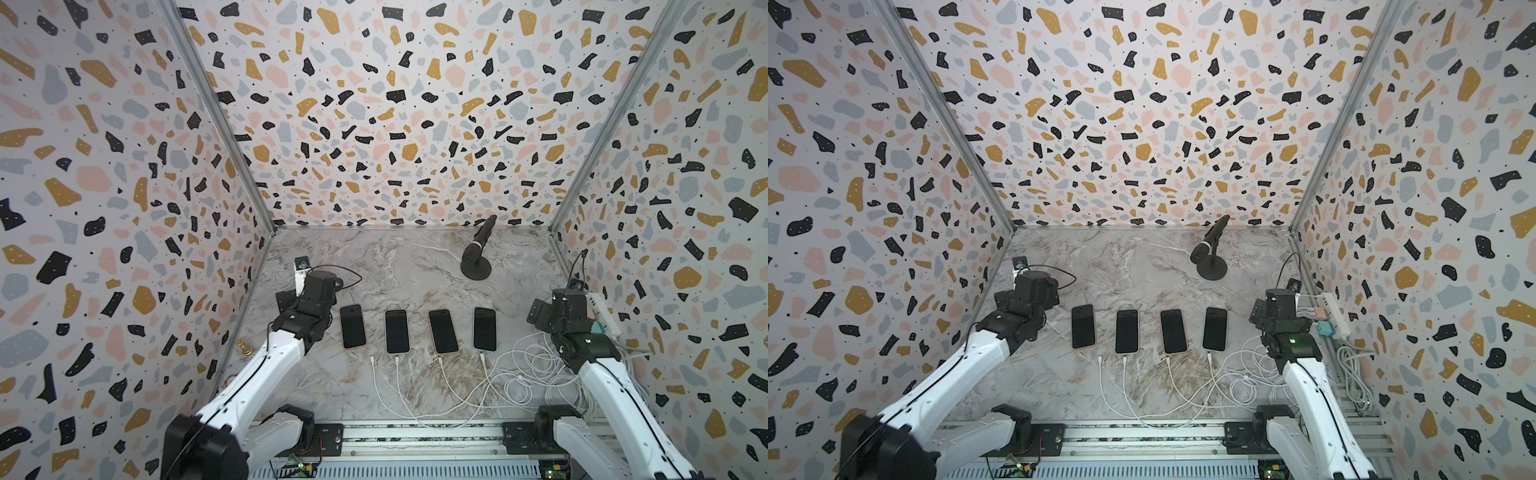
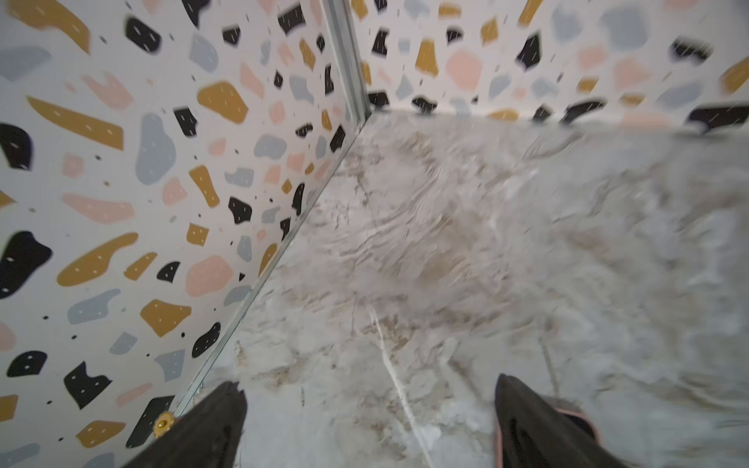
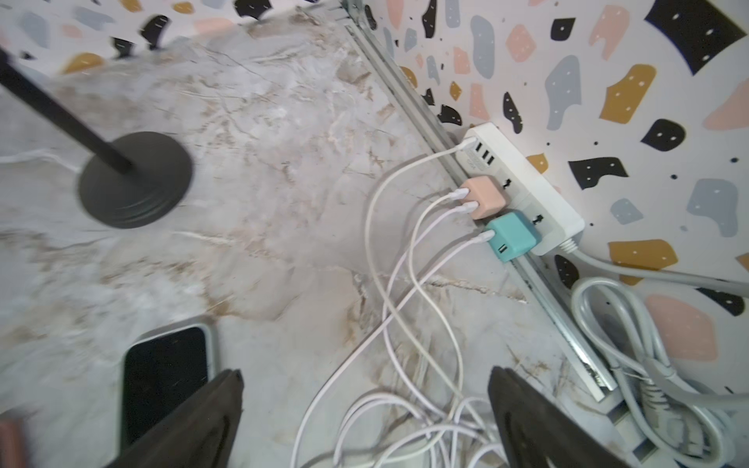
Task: Unplug the charging cable from the phone
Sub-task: Reset both arms
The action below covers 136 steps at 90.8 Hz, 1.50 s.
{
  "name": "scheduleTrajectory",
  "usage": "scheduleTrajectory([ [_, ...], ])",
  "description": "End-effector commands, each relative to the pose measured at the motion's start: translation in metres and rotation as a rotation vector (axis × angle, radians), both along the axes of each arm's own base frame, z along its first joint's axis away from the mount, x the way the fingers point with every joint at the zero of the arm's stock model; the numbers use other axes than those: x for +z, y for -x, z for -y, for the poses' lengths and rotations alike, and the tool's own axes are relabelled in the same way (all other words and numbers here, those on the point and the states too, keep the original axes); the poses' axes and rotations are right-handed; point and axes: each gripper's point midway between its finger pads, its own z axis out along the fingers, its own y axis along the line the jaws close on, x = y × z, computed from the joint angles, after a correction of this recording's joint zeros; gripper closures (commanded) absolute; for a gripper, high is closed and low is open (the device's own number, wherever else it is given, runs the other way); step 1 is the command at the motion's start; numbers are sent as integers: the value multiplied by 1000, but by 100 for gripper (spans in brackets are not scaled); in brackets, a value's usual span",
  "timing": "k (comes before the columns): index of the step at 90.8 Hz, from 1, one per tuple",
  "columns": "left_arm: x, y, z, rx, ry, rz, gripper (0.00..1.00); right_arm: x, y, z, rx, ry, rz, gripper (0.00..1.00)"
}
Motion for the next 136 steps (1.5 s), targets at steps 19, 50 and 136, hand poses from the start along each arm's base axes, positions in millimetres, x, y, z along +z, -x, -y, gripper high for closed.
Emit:
scheduleTrajectory([
  [19, -15, -25, -19, -62, 23, 221, 0, -34, -42, 29, -104, 132, 324, 0],
  [50, -62, -54, 2, -218, -9, 136, 0, -69, -89, -45, 405, 177, 320, 0],
  [136, -61, -55, 11, -273, -3, 147, 0, -66, -100, -38, 359, 181, 302, 0],
])
